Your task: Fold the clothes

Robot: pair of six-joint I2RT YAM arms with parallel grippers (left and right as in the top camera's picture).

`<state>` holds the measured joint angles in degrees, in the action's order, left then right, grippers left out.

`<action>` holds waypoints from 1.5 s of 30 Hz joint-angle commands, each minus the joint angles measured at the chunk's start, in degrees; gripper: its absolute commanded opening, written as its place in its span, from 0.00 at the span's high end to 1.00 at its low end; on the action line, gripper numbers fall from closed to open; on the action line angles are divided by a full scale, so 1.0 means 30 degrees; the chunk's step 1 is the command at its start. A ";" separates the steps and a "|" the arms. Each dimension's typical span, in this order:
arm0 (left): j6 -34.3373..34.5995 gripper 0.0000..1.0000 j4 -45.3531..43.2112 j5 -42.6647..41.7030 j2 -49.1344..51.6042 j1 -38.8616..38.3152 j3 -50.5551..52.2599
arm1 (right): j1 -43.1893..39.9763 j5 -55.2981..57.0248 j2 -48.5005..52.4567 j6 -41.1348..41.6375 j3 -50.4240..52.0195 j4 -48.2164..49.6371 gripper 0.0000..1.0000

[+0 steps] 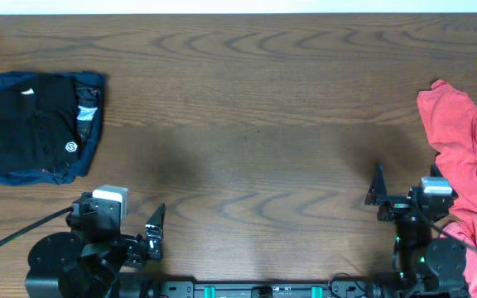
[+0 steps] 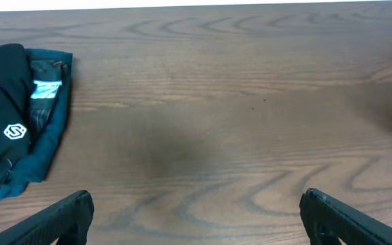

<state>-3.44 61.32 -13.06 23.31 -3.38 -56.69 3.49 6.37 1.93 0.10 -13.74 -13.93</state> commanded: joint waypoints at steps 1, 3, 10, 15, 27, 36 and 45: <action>-0.0204 0.02 -0.0007 0.0233 -0.0022 0.0044 0.0036 | -0.0306 -0.0291 -0.0488 -0.0714 0.1370 0.1545 0.01; -0.0204 0.02 -0.0007 0.0233 -0.0022 0.0044 0.0036 | -0.0328 -0.0291 -0.0554 -0.1027 0.2149 0.2390 0.01; -0.0204 0.02 -0.0007 0.0233 -0.0022 0.0044 0.0036 | -0.0270 -0.2193 -0.0430 -0.0976 0.3905 0.2004 0.01; -0.0204 0.02 -0.0007 0.0233 -0.0022 0.0044 0.0036 | -0.0270 -0.2200 -0.0423 -0.0984 0.3905 0.2004 0.01; -0.0204 0.02 -0.0007 0.0233 -0.0022 0.0044 0.0036 | -0.0270 -0.2208 -0.0423 -0.0984 0.3905 0.2004 0.01; -0.0204 0.02 -0.0007 0.0233 -0.0022 0.0044 0.0036 | -0.0270 -0.2208 -0.0423 -0.0984 0.3905 0.2004 0.01; -0.2127 0.02 -0.1348 0.0313 -0.0736 0.0066 0.2069 | -0.0270 -0.2208 -0.0423 -0.0984 0.3905 0.2004 0.01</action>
<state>-5.41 58.85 -12.88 22.65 -3.38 -54.78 3.33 0.30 1.06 -2.15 -2.28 -7.90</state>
